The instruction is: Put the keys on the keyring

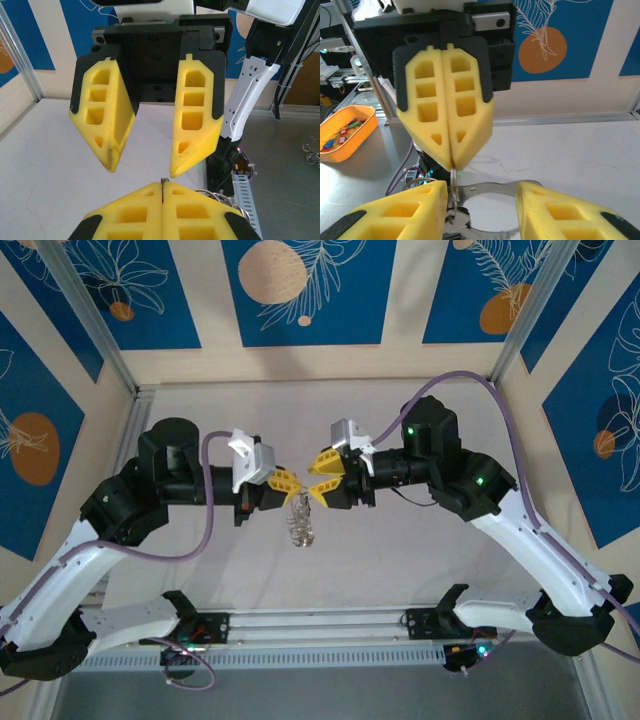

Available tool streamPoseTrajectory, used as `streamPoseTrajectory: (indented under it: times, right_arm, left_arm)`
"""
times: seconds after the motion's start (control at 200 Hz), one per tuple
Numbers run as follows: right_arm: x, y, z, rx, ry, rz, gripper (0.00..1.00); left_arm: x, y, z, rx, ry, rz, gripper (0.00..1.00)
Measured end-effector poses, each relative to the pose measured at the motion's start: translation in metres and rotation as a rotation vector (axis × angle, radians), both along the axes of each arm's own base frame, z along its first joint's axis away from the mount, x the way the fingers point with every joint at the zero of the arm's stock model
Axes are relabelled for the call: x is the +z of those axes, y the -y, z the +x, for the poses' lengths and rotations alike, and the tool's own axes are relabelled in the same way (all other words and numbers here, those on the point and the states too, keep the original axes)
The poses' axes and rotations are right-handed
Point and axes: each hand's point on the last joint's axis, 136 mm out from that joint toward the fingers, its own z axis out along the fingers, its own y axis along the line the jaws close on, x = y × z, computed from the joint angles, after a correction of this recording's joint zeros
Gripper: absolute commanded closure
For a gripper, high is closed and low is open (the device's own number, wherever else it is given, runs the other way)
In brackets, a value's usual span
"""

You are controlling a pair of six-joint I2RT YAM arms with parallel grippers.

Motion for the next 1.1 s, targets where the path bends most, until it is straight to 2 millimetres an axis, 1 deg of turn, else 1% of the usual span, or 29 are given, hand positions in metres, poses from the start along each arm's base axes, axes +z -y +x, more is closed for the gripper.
streamPoseTrajectory:
  times: [0.24,0.475,0.53,0.705,0.915,0.985,1.095]
  right_arm:
    - [-0.001,-0.002,-0.007,0.039,-0.015,0.0,0.63]
    - [-0.009,-0.007,-0.004,0.046,-0.04,-0.021,0.65]
    - [-0.011,-0.008,-0.003,0.046,-0.045,-0.026,0.7]
    - [-0.012,-0.008,-0.005,0.061,-0.05,-0.028,1.0]
    - [-0.014,-0.006,-0.003,0.04,-0.018,-0.043,1.0]
    - [-0.018,-0.006,-0.001,0.021,0.005,-0.07,1.0]
    - [-0.02,-0.002,0.005,-0.023,0.058,-0.127,1.0]
  left_arm:
    - [0.001,0.001,0.001,0.004,-0.001,-0.013,1.0]
    - [0.004,0.002,0.002,0.005,0.004,-0.025,1.0]
    - [0.003,0.002,0.002,0.005,0.003,-0.024,1.0]
    - [0.002,0.002,0.003,0.01,0.003,-0.022,1.0]
    - [-0.001,0.002,0.005,0.015,-0.008,-0.007,1.0]
    - [-0.005,0.002,0.007,0.026,-0.021,0.026,0.85]
    - [-0.008,-0.001,0.011,0.044,-0.038,0.091,0.73]
